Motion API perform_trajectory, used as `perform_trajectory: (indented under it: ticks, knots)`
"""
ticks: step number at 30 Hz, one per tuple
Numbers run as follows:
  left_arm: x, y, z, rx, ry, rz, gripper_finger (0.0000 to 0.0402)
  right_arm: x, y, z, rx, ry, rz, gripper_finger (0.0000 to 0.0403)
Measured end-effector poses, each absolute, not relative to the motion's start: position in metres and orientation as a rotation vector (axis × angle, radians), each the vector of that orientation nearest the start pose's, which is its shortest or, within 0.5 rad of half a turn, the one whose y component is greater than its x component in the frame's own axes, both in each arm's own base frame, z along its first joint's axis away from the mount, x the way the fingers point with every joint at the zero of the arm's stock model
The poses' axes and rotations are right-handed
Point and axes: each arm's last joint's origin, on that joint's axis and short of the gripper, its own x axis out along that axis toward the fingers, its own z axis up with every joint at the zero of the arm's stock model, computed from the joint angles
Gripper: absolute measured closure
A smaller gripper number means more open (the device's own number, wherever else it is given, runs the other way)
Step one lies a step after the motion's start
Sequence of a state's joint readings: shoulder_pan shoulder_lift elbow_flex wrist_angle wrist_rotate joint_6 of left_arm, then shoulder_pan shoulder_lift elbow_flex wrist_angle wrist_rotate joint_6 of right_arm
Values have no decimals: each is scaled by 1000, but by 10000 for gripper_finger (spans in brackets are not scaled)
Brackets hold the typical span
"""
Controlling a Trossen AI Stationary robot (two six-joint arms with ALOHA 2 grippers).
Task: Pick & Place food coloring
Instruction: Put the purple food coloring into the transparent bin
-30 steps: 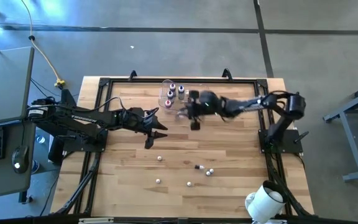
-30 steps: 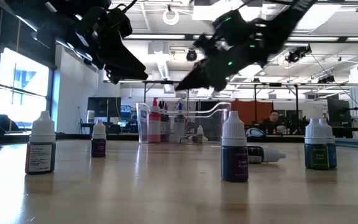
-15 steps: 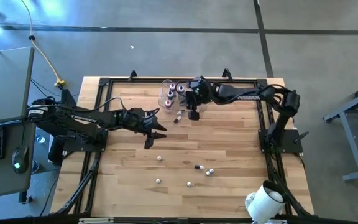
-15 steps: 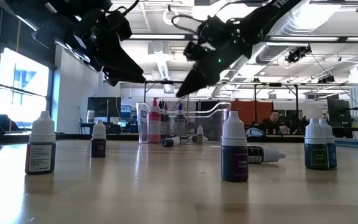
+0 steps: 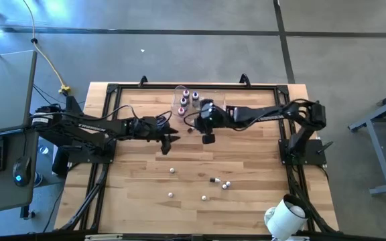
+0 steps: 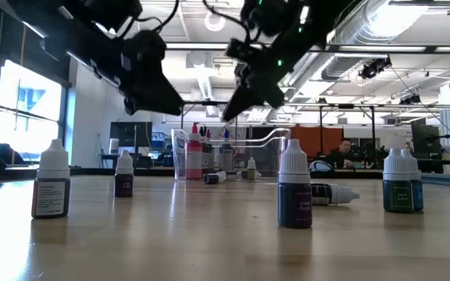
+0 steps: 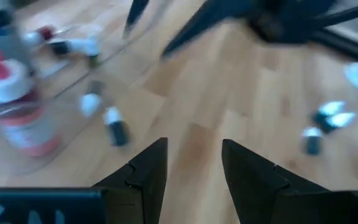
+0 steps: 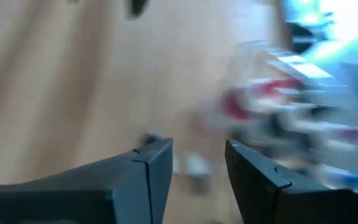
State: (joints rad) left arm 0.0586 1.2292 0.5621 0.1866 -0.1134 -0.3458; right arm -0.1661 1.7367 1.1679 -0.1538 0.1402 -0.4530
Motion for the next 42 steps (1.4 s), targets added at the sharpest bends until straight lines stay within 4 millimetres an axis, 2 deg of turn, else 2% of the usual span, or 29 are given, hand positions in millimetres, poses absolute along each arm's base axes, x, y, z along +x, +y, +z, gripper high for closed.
perform_trajectory:
  ticks: [3,6,8,12,16,18,22,26,29,33,38,42]
  knots:
    - [252,19,192,-314,476,288,250,359,-56,236,-508,810,-267,262]
    - [263,20,176,-314,508,297,250,344,-50,254,-580,846,-317,262]
    - [275,21,172,-309,511,315,250,333,-50,269,-585,840,-363,262]
    - [300,24,170,-272,547,381,250,304,-54,298,-508,811,-470,265]
    - [320,27,166,-248,618,443,250,274,-61,318,-317,753,-495,265]
    - [330,28,163,-240,644,466,250,260,-65,315,-235,728,-448,265]
    - [345,38,157,-259,667,481,250,239,-69,285,-156,696,-339,265]
    - [351,54,148,-313,684,522,250,227,-71,252,-121,585,-324,265]
    - [347,66,144,-338,723,554,250,221,-72,238,-147,479,-343,265]
    - [343,72,143,-345,755,569,250,217,-71,239,-207,406,-345,265]
    - [345,72,144,-354,745,534,250,212,-69,248,-207,358,-353,265]
    - [345,72,137,-369,774,522,250,210,-68,251,-193,342,-357,265]
